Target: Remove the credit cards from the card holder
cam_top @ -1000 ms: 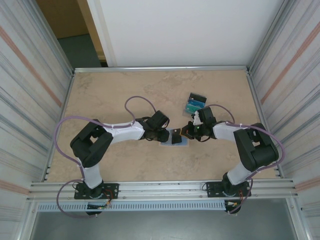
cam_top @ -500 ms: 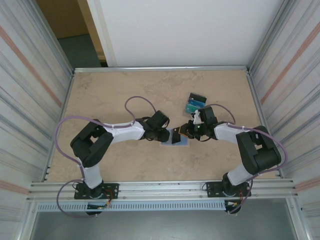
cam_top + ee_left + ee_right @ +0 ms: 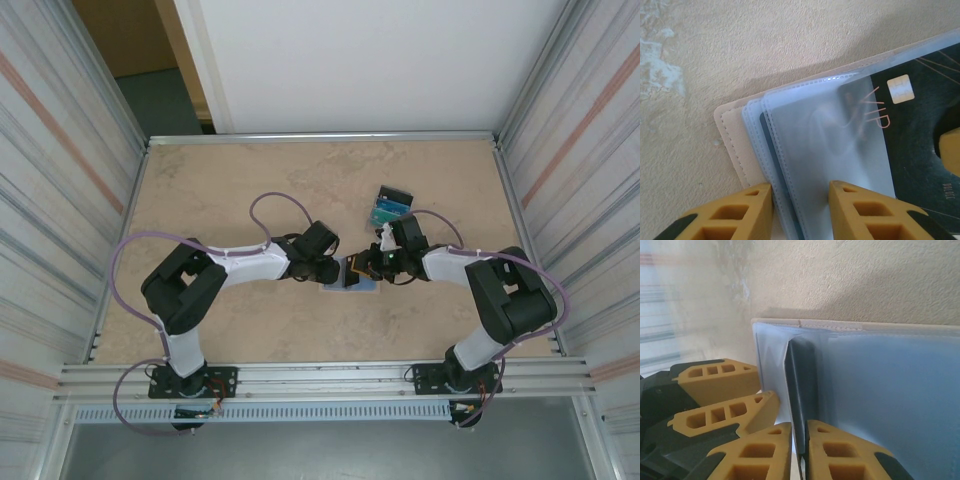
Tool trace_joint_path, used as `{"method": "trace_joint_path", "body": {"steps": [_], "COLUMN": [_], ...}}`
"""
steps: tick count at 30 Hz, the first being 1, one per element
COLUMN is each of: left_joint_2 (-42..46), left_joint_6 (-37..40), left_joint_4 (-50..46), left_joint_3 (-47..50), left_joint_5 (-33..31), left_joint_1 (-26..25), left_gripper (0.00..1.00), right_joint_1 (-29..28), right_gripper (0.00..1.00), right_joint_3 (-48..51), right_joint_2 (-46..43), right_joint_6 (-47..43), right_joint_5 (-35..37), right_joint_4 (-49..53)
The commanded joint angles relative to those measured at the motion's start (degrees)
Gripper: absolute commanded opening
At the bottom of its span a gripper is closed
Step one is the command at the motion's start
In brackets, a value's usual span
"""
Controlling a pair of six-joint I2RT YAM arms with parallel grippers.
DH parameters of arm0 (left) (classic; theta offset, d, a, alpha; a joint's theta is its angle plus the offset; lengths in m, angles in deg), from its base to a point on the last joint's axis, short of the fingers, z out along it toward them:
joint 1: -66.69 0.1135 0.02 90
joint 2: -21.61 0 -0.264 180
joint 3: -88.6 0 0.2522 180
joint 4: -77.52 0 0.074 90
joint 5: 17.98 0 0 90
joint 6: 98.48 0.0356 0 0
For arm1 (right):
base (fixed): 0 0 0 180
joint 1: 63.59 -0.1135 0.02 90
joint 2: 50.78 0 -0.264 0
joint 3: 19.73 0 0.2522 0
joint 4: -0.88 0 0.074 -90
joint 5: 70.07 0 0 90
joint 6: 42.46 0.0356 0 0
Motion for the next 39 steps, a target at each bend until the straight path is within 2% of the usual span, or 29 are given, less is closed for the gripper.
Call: {"method": "trace_joint_path", "body": {"steps": [1, 6, 17, 24, 31, 37, 39], "left_joint_2": [-2.08, -1.33, 0.13, 2.1, 5.06, 9.83, 11.48], "left_joint_6": [-1.23, -1.67, -1.25, 2.32, 3.94, 4.8, 5.12], "left_joint_4": [-2.54, -2.75, -1.85, -1.86, -2.09, -2.39, -2.77], "left_joint_3": [0.4, 0.9, 2.2, 1.34, -0.13, -0.24, -0.13], "left_joint_5": [0.57, -0.58, -1.28, -1.24, -1.65, -4.04, -5.38], "left_joint_1": [-0.71, -0.71, 0.39, 1.05, 1.05, 1.14, 1.16], "left_gripper": [0.34, 0.34, 0.34, 0.41, 0.52, 0.71, 0.81], "right_joint_1": [-0.4, -0.36, 1.09, 2.81, 4.01, 4.19, 4.52], "right_gripper": [0.07, 0.0, 0.0, 0.0, 0.0, 0.0, 0.0], "right_joint_3": [-0.84, -2.86, -6.32, -10.84, -19.22, -24.12, -25.37], "right_joint_2": [0.3, -1.6, -7.08, -13.0, -15.95, -16.05, -15.52], "right_joint_6": [-0.54, -4.92, -11.58, -17.91, -27.04, -35.96, -39.42], "right_joint_5": [0.49, 4.9, 8.54, 11.48, 20.18, 28.68, 31.25], "right_joint_4": [1.37, 9.22, 19.9, 27.35, 34.41, 33.31, 32.22]}}
